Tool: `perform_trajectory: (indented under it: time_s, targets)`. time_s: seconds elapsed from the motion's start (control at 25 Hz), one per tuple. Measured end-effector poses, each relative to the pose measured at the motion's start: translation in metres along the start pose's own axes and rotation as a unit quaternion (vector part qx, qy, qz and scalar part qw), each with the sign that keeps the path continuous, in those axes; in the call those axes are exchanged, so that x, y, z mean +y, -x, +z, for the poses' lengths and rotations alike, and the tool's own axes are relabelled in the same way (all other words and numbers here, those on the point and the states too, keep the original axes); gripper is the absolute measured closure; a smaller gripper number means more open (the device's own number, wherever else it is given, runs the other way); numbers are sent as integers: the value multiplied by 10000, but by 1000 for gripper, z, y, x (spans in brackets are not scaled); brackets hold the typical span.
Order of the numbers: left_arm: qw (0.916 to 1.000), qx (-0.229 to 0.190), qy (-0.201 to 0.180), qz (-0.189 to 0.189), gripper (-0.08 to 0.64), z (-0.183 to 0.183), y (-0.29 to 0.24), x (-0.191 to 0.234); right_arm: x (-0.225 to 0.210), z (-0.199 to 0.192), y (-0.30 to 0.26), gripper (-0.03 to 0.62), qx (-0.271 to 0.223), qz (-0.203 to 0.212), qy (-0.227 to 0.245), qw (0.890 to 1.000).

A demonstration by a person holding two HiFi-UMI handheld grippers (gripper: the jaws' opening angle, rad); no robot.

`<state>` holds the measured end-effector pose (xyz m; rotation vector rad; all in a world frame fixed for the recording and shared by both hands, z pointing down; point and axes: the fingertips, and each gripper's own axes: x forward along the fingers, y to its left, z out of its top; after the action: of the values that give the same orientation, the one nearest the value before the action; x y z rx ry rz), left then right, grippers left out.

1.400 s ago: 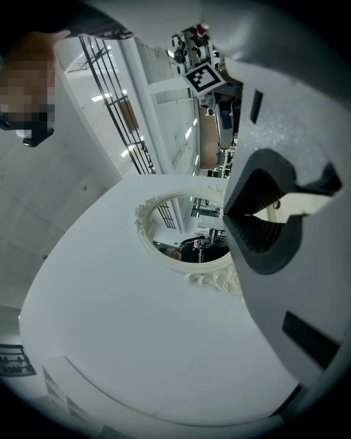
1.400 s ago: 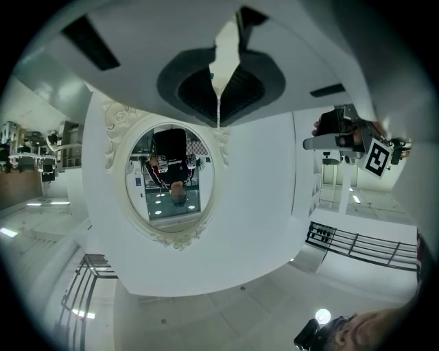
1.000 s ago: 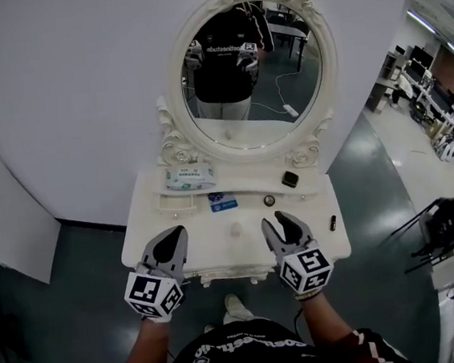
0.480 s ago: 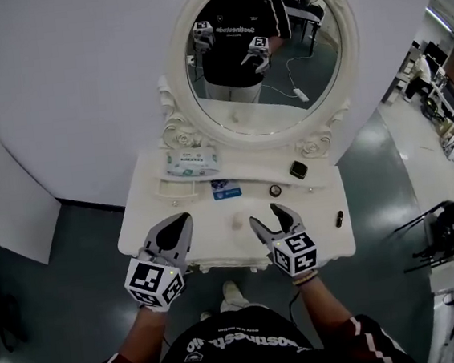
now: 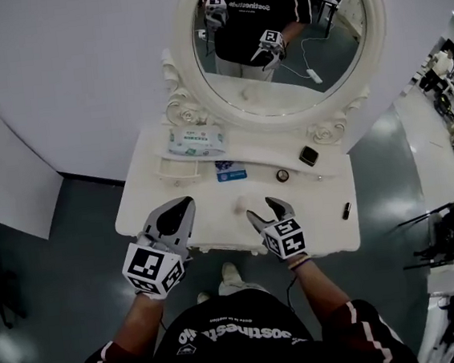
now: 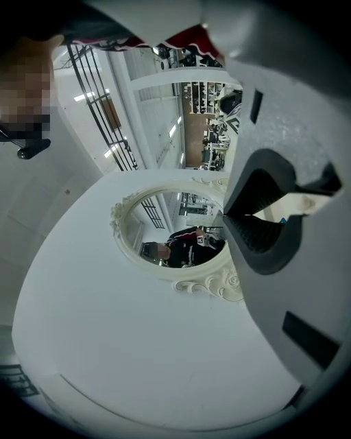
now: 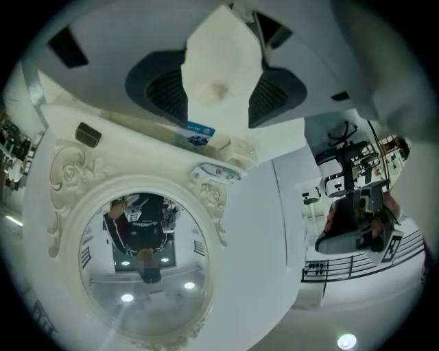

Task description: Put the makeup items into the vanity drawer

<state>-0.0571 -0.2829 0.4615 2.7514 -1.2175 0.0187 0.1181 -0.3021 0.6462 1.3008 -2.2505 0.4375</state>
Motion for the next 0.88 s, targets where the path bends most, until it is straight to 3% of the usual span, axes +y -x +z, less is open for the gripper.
perform_trajectory:
  time_s: [0.32,0.6,0.88]
  targets:
    - [9997,114,44,193,554,-8,-9,7,-12,-50,-52,321,618,70,-26,9981]
    - [9990,205,84,390,554,-12,-12,16,-10,-70,-87,322,977,251,170,9948]
    - [9983,268,105,504,554,-15,-16,22,-14,-85,-114,324,1211,319,38,9921]
